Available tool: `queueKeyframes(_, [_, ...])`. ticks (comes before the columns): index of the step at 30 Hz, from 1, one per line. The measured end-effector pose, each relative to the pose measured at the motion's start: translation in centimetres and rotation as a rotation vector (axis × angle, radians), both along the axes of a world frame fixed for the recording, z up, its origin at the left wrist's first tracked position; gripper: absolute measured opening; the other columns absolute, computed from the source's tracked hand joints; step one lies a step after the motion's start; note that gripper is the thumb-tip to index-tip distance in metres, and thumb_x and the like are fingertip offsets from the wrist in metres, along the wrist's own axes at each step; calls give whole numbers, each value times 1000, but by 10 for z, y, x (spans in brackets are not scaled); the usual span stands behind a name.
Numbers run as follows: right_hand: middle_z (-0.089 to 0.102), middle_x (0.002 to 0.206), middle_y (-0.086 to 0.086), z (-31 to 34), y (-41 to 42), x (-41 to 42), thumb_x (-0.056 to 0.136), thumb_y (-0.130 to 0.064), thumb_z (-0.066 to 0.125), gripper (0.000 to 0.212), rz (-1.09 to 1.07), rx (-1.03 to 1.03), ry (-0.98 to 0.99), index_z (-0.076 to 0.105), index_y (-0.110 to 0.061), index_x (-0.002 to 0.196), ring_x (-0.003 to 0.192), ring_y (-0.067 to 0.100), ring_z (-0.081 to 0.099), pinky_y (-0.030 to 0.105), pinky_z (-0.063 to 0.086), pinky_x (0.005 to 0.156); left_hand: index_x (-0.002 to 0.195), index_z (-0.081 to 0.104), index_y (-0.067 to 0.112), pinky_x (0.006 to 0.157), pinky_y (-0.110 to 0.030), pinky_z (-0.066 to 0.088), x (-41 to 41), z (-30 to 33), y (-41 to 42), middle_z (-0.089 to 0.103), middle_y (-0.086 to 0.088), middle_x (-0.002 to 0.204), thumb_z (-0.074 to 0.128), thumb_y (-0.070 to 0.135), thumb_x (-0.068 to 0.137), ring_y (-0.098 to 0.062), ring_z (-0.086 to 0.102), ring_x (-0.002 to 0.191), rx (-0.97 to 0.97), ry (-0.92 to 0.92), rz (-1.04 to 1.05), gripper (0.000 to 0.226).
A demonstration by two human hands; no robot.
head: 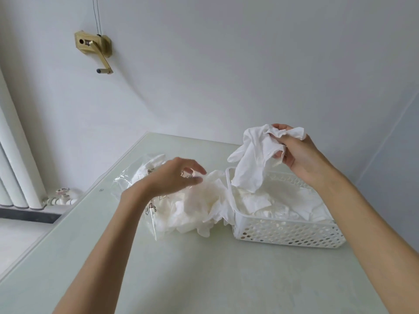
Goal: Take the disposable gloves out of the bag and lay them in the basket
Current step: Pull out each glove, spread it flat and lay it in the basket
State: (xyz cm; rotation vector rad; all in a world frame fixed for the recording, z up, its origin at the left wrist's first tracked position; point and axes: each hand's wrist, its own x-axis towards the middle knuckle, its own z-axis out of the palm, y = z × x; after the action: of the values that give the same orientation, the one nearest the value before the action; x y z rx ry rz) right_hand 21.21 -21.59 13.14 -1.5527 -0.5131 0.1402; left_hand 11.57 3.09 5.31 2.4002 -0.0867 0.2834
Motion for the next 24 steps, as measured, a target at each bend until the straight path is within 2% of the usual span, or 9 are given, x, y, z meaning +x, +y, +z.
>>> queueKeyframes(4, [61,81,-5,1,-9,-7,98,-10,45,18,210,69,52,59,-15,88,79,8,57,15,50,65,130,53,26,87,-16,42,0,22,-24,54,19,127,50,31,98,0,49,122,-246,-134,-13,33])
queueKeyframes(6, [62,84,-5,3,-15,-12,96,-11,45,16,298,145,149,59,-16,92,81,7,59,14,51,67,144,36,26,96,-17,34,5,36,-47,40,21,137,48,51,90,4,36,131,-347,-60,-70,60])
queueKeyframes(8, [64,80,-8,1,-21,-16,92,-13,46,15,344,217,215,60,-19,93,74,4,63,14,51,63,141,41,26,100,-20,34,12,48,-66,45,20,132,47,65,81,4,41,124,-346,43,-157,72])
queueKeyframes(10, [64,79,-8,-6,-28,-16,85,-19,52,14,348,257,232,64,-21,90,73,6,62,16,48,63,99,62,15,82,-15,42,18,54,-81,58,12,95,51,63,85,-3,55,88,-273,125,-229,51])
queueKeyframes(12, [62,80,-5,-18,-38,-8,84,-19,56,12,276,266,248,68,-21,88,74,10,55,16,45,63,75,61,11,66,-11,46,24,56,-89,60,5,73,57,46,91,-9,58,70,-299,163,-217,39])
queueKeyframes(14, [61,89,2,-29,-48,3,91,-11,56,15,139,199,244,68,-14,101,78,14,53,15,48,63,84,72,12,72,-16,55,30,56,-93,70,4,78,61,37,91,-7,67,77,-375,185,-161,28])
queueKeyframes(16, [60,105,9,-39,-54,11,95,-6,52,27,-11,-6,154,59,-10,120,82,17,59,18,50,67,83,73,15,69,-16,55,34,54,-95,65,10,65,64,36,90,-1,64,66,-452,187,-95,24])
queueKeyframes(20, [46,137,0,-39,-63,5,93,-14,56,54,-297,-297,-121,35,-24,142,122,16,48,27,39,96,86,70,13,67,-18,57,43,57,-107,53,13,50,65,36,89,3,64,58,-626,208,70,24])
queueKeyframes(24, [48,128,-12,-24,-65,-27,81,-38,70,63,-4,-339,-148,38,-28,134,117,5,51,16,43,81,93,69,11,70,-21,58,46,60,-120,70,8,67,62,27,92,-3,71,76,-711,217,119,18])
